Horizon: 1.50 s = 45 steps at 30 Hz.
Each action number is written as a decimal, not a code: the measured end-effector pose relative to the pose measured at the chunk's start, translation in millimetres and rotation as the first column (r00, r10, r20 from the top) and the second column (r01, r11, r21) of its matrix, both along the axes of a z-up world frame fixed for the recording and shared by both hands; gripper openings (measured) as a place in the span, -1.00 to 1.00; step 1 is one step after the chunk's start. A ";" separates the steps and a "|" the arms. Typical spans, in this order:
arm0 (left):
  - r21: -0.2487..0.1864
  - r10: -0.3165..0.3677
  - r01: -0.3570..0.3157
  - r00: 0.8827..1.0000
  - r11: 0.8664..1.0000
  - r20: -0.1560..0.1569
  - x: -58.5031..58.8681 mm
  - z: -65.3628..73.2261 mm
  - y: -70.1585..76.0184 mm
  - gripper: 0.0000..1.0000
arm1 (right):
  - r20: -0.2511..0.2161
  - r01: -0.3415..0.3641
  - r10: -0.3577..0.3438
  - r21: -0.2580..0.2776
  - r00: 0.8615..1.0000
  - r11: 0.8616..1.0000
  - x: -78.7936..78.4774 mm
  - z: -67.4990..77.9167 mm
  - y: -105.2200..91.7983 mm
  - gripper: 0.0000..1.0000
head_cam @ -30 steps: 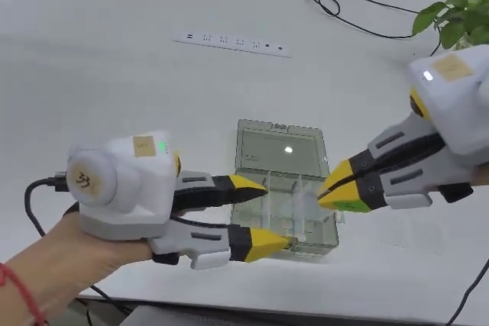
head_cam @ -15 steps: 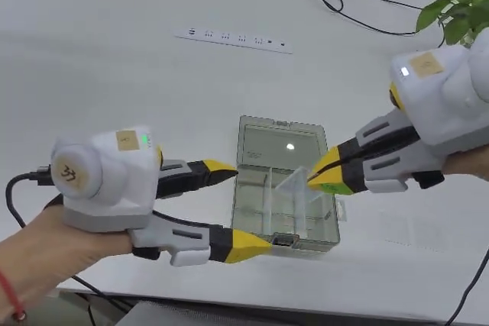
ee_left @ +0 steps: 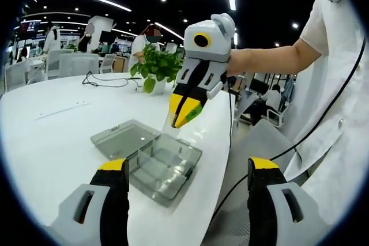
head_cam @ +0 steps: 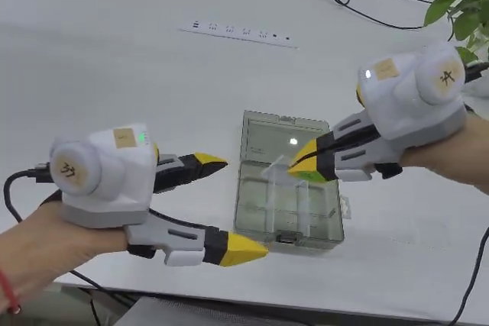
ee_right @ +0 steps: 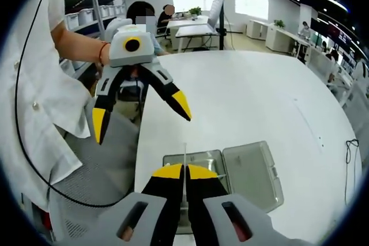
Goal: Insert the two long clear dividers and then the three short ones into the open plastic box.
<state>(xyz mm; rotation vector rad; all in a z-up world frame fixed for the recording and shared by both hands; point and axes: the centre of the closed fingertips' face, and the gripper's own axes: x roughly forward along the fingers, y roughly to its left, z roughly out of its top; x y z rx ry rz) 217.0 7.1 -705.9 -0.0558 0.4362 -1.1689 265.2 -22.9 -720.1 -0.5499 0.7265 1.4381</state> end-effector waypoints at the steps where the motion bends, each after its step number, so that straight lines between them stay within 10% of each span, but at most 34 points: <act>1: 0.003 0.002 -0.002 1.000 1.000 -0.001 0.3 -0.7 0.3 0.79 | -0.002 0.001 -0.001 0.001 1.000 1.000 0.4 -2.7 1.5 -0.95; 45: -0.010 0.015 -0.016 0.999 1.000 -0.028 -0.3 -7.4 2.5 0.91 | 0.049 -0.079 0.081 -0.044 0.996 0.996 5.9 -52.0 23.2 -0.96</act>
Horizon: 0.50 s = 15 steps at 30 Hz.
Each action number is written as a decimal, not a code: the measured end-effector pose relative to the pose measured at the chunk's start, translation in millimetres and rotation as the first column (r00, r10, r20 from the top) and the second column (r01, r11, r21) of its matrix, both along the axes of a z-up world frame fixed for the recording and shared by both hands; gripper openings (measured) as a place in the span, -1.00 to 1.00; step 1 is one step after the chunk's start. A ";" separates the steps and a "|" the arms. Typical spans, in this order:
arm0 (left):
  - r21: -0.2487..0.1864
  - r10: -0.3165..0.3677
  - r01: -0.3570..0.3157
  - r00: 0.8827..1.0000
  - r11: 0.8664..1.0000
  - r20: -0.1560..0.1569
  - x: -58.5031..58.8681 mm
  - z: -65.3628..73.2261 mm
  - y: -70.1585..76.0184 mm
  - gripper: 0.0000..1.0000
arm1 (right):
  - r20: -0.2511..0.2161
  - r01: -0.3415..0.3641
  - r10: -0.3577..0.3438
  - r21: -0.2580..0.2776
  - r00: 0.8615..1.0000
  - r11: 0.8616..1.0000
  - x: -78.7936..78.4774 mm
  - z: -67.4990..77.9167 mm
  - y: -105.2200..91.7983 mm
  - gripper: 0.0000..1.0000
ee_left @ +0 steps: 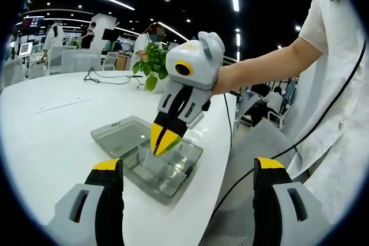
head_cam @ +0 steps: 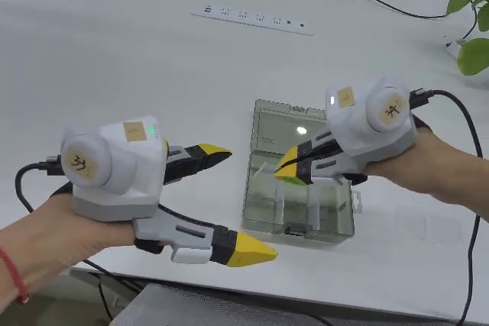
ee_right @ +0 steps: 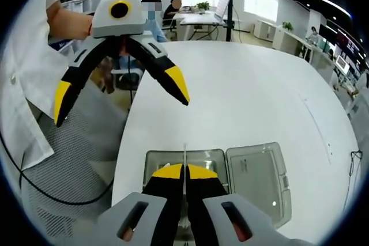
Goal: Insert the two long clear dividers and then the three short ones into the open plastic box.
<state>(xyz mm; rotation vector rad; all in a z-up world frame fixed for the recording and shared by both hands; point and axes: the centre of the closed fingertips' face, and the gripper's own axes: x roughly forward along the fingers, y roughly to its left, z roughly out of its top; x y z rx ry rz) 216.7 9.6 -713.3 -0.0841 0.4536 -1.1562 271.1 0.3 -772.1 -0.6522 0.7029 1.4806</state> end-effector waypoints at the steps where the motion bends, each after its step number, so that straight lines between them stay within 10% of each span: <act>1: 0.002 0.001 -0.001 1.000 1.000 0.001 0.1 -0.5 0.5 0.92 | 0.002 -0.006 0.006 -0.005 1.000 1.000 0.2 -2.0 0.5 -0.96; 15: 0.009 0.006 -0.006 1.000 1.000 -0.002 1.0 -1.0 3.5 0.91 | -0.011 -0.018 0.017 -0.055 1.000 0.998 0.2 -23.1 4.6 -0.96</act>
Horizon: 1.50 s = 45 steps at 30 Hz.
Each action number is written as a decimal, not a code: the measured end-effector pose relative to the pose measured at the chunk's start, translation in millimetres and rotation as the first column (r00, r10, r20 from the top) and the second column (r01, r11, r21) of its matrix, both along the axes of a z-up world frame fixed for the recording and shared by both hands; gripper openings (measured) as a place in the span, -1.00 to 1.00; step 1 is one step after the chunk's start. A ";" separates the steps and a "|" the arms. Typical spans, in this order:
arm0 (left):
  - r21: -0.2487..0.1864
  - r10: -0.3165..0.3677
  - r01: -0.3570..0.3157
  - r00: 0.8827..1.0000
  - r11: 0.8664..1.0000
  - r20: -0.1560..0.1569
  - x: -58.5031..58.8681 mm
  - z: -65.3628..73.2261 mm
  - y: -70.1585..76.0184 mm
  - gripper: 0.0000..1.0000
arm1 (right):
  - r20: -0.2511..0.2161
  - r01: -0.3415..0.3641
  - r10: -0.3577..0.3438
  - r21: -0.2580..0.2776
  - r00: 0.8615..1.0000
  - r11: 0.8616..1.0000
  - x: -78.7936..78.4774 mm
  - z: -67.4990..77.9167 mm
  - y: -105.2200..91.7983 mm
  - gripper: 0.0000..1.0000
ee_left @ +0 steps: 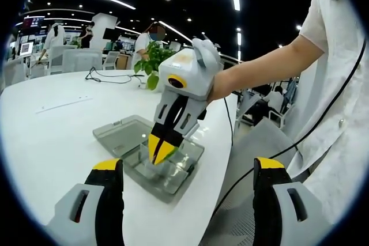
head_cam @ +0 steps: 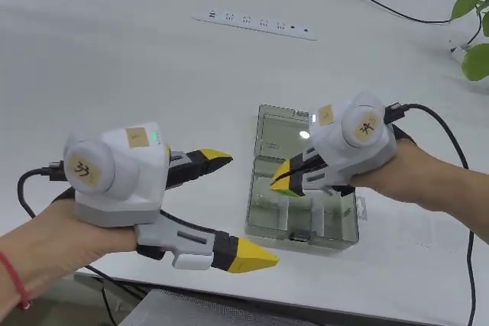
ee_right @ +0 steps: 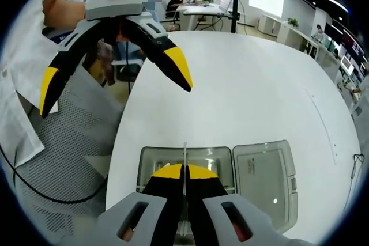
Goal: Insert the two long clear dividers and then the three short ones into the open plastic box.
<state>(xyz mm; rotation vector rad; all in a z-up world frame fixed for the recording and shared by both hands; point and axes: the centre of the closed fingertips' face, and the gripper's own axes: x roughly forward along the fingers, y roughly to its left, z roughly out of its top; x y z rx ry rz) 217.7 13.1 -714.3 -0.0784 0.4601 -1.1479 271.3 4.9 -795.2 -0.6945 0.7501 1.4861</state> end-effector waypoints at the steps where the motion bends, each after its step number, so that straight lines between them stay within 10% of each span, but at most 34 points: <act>1: 0.000 0.000 0.000 1.000 1.000 -0.001 0.0 0.0 -0.1 0.91 | 0.001 0.000 0.000 -0.003 1.000 1.000 0.2 -1.2 0.3 -0.96; 32: 0.002 0.005 -0.005 1.000 1.000 -0.004 0.5 -1.7 3.7 0.90 | 0.046 -0.061 0.072 -0.214 0.996 0.975 -5.5 -25.8 1.7 -0.96; 45: 0.044 -0.006 0.005 1.000 0.999 0.002 -2.9 -8.8 6.9 0.92 | 0.052 -0.037 0.048 -0.189 0.997 0.981 -3.8 -24.5 -2.1 -0.93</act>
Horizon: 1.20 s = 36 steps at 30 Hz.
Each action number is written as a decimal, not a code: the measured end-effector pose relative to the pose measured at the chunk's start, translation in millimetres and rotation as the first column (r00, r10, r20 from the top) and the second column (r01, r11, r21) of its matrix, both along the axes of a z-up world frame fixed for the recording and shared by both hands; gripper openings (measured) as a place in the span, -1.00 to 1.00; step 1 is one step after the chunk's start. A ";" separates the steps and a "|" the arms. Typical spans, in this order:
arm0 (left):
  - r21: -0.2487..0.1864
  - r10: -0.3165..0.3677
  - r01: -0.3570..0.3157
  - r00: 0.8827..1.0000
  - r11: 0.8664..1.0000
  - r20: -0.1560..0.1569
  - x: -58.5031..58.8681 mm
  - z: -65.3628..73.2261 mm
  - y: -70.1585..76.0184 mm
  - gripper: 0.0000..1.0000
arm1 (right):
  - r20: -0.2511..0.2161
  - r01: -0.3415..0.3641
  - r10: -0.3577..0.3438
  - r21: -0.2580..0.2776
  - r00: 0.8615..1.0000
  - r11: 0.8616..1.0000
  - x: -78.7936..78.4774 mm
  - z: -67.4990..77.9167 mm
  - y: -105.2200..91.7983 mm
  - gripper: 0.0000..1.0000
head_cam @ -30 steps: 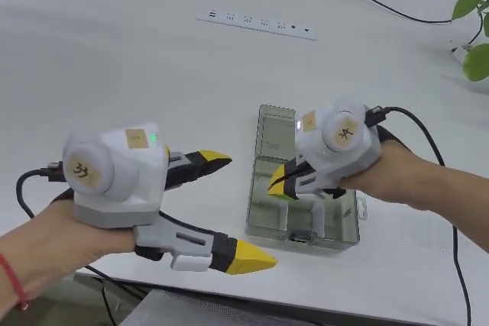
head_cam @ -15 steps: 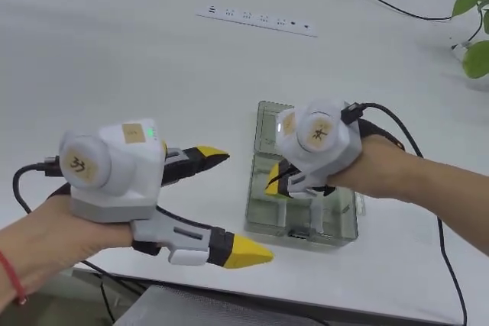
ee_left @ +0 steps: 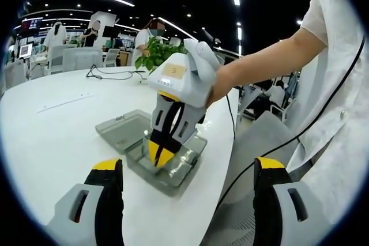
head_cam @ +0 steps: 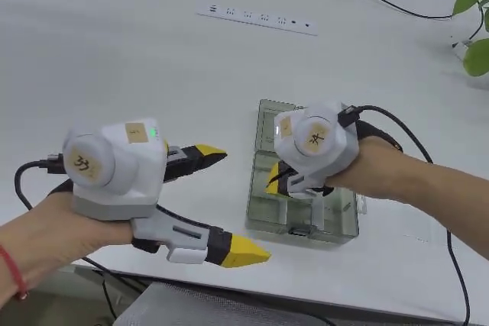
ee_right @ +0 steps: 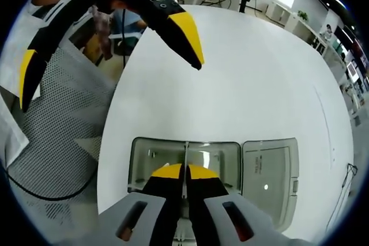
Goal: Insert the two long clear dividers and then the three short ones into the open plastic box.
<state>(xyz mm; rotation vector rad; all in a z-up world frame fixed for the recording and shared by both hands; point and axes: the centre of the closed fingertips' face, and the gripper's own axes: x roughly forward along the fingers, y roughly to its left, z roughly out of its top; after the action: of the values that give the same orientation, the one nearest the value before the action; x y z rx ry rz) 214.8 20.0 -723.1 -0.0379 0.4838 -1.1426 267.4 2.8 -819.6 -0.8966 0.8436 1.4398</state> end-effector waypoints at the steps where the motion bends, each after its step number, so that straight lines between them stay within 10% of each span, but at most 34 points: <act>1: 0.000 0.001 -0.001 1.000 1.000 0.000 -0.2 -0.1 0.2 0.92 | 0.001 0.008 -0.008 0.004 1.000 1.000 0.6 1.4 -0.5 -0.90; 18: 0.047 0.014 -0.015 1.000 0.999 0.011 5.9 -10.4 8.8 0.96 | -0.017 0.203 -0.204 0.198 0.979 0.959 24.3 59.3 -26.6 -0.61; 26: 0.053 0.018 -0.019 1.000 0.998 0.021 12.0 -9.8 9.7 0.97 | -0.006 0.264 -0.267 0.189 0.964 0.946 28.6 66.3 -68.2 -0.46; 36: 0.057 0.025 -0.027 0.999 0.998 0.024 15.6 -7.3 12.0 0.97 | -0.011 0.321 -0.321 0.077 0.947 0.944 20.5 39.3 -153.9 -0.26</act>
<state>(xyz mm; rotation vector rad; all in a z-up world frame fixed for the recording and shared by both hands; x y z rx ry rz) 230.4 31.9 -730.4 0.0188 0.4939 -1.1022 287.9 -151.0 -780.3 -0.6652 0.8811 1.1776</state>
